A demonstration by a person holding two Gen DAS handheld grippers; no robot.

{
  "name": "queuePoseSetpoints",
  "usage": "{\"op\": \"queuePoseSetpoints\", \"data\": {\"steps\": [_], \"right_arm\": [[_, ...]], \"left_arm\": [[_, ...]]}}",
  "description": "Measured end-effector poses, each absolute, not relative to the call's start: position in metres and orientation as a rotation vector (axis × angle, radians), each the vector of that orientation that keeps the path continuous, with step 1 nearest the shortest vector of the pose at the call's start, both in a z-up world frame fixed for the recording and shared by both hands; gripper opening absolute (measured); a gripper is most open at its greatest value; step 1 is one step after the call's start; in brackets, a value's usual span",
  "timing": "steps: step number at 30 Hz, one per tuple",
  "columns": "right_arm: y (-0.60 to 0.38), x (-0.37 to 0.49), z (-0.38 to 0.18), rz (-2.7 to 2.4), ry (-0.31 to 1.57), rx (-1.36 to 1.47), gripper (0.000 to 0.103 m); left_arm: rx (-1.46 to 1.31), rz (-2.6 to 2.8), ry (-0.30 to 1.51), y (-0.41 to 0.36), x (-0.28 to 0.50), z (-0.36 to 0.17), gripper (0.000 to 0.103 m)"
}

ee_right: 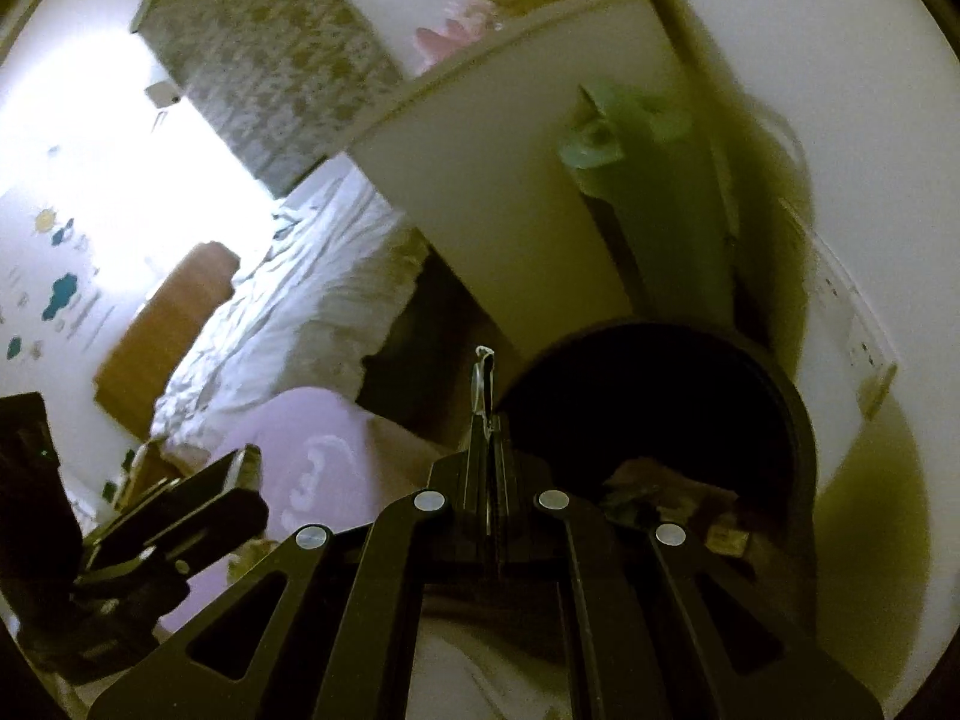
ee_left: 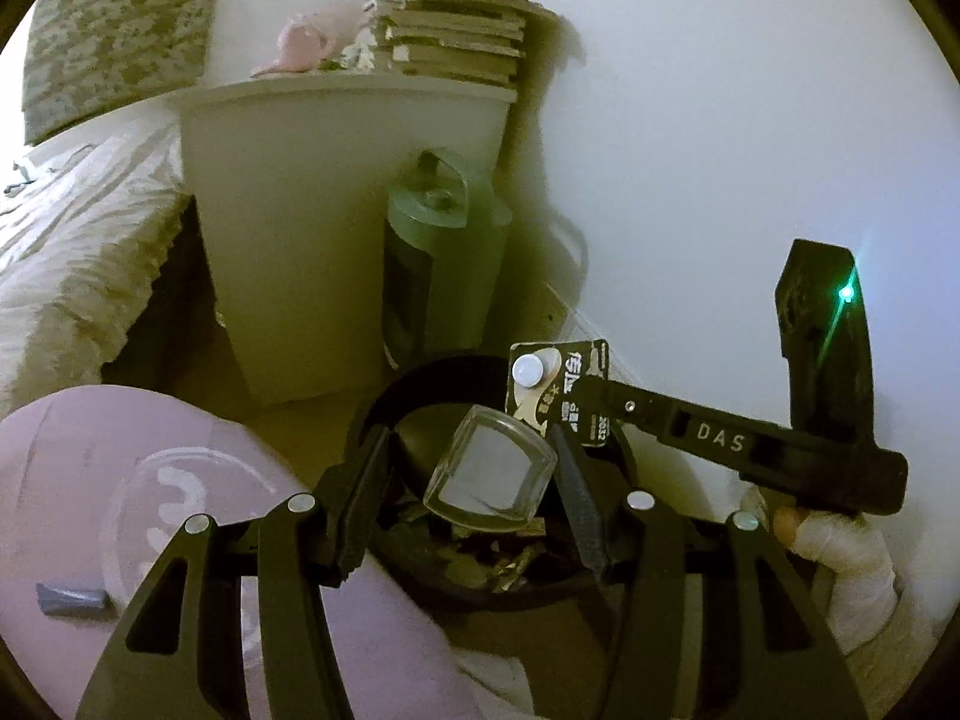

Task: Collect trash
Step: 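Carry the clear container and blister card over the black bin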

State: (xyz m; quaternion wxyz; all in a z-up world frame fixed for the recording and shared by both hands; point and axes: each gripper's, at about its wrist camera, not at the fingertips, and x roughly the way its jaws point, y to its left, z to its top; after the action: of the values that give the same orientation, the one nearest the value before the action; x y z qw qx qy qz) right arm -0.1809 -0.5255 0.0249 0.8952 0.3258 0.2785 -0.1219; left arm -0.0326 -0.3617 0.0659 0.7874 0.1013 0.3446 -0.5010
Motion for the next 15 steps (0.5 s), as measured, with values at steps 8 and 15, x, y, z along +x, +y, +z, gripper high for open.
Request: {"op": "queuePoseSetpoints", "data": {"steps": [8, 15], "right_arm": [[-0.540, -0.188, 0.002, -0.289, 0.610, 0.714, 0.003], [-0.552, -0.193, -0.012, -0.316, 0.625, 0.735, 0.003]], "left_arm": [[0.244, -1.097, 0.778, -0.384, -0.036, 0.051, 0.054], [0.257, -1.105, 0.807, -0.400, -0.039, 0.041, 0.054]]}}
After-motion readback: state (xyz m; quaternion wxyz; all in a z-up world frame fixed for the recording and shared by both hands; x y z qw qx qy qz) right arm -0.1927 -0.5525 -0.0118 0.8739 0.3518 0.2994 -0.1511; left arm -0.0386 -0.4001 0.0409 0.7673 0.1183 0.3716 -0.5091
